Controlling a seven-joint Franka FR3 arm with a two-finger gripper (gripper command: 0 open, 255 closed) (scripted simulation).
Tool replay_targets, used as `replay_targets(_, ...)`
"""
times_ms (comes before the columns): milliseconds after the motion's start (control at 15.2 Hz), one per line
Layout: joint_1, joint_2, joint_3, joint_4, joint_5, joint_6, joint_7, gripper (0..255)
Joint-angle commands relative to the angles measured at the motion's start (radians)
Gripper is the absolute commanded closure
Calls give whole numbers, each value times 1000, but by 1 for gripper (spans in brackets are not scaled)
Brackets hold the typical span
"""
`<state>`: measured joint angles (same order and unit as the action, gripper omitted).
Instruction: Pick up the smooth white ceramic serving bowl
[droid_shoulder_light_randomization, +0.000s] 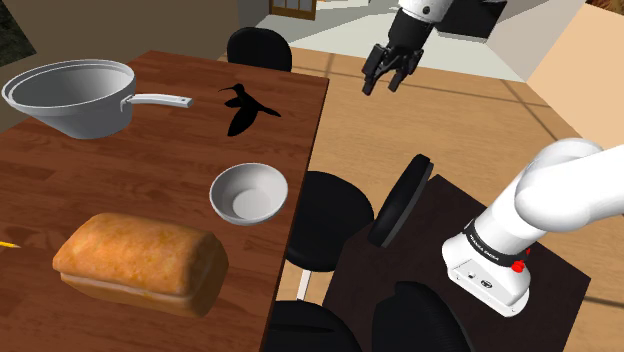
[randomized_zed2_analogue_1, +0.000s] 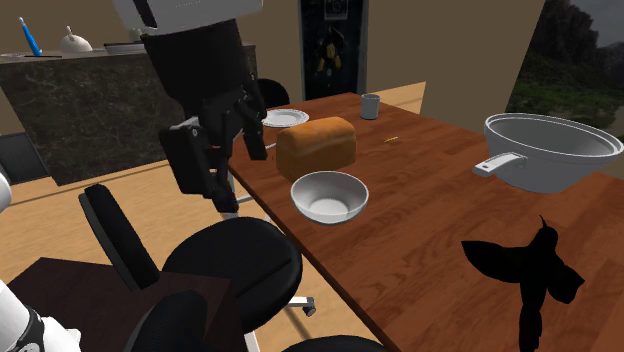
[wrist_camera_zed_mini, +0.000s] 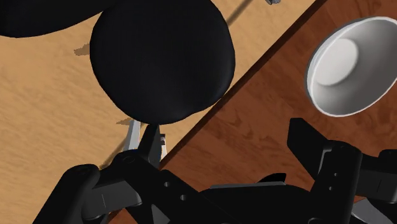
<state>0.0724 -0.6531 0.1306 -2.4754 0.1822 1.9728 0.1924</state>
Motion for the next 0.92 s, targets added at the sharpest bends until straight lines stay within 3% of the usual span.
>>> replay_targets(0, 14, 38, 36, -15, 18, 60, 32, 0)
replay_targets(462, 52, 204, 161, -32, 55, 261, 145, 0)
replay_targets(858, 62, 395, 270, 6, 30, 427, 265, 0)
